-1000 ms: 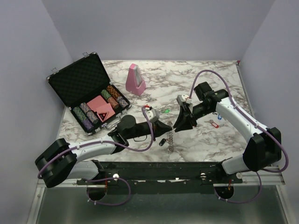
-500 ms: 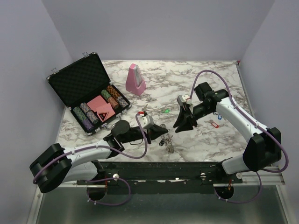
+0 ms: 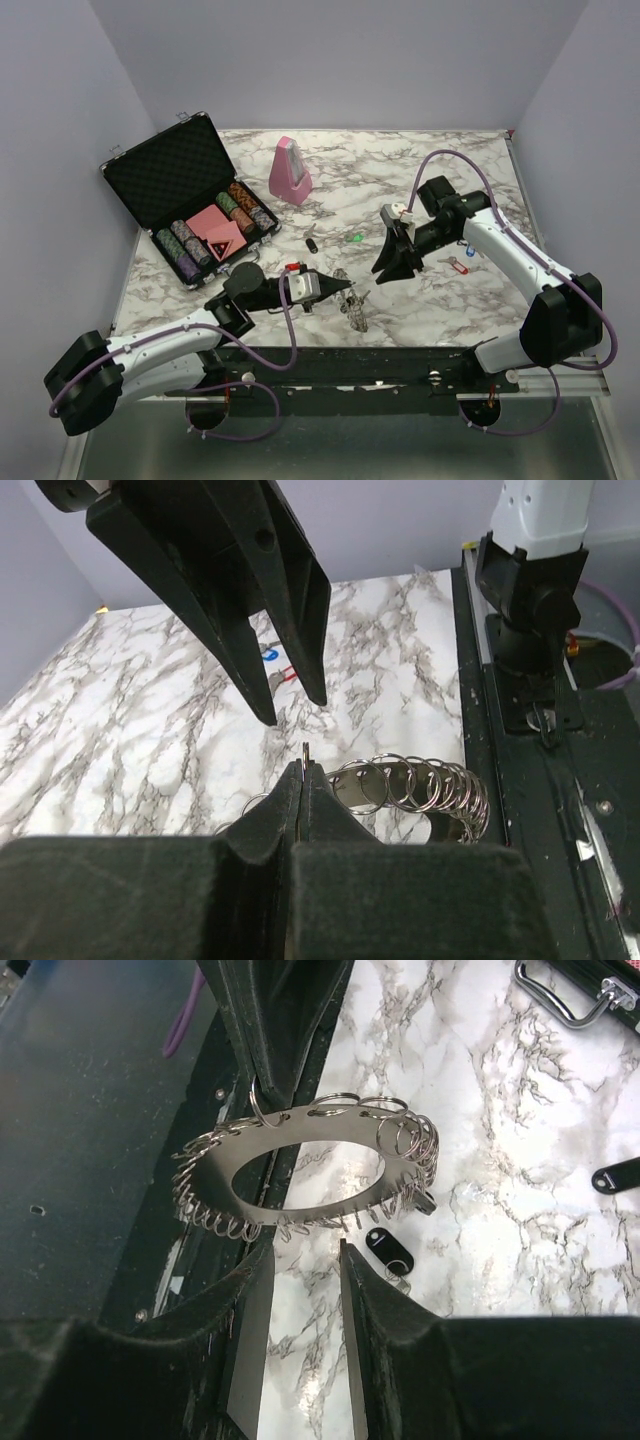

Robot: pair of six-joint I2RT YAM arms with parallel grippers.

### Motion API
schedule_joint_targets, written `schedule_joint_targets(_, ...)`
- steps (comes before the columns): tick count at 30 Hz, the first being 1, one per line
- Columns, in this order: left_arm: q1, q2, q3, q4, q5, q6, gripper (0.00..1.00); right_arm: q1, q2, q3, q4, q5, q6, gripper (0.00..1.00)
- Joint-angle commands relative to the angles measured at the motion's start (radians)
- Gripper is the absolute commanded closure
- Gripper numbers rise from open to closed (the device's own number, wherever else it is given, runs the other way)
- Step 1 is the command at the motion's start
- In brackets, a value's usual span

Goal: Put the keys on the keyring

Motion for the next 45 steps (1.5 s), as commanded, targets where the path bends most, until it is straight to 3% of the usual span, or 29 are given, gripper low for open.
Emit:
schedule_joint_targets(1,0.002,-0.051,0.030,-0.103,0.049,0.126,1.00,-0.010,-0.013,0.017,-0.023,-0.022,-0.022,0.59)
schedule_joint_targets(13,0.002,-0.089,0.033,-0.138,0.034,0.098,1.00,-0.024,-0.008,0.014,-0.021,-0.019,-0.025,0.58)
schedule_joint_targets(28,0.051,-0.086,0.022,-0.088,0.014,-0.194,1.00,-0.030,-0.004,0.009,-0.021,-0.019,-0.029,0.58)
schedule_joint_targets(38,0.140,-0.079,0.039,-0.066,0.094,-0.393,1.00,-0.038,-0.002,0.004,-0.015,-0.019,-0.039,0.58)
schedule_joint_targets(42,0.145,-0.095,0.074,-0.152,0.097,-0.368,1.00,-0.110,-0.004,0.003,-0.003,-0.019,-0.013,0.58)
schedule_joint_targets(45,0.148,-0.138,0.110,-0.247,0.088,-0.330,1.00,-0.243,-0.019,-0.006,0.020,-0.019,0.035,0.58)
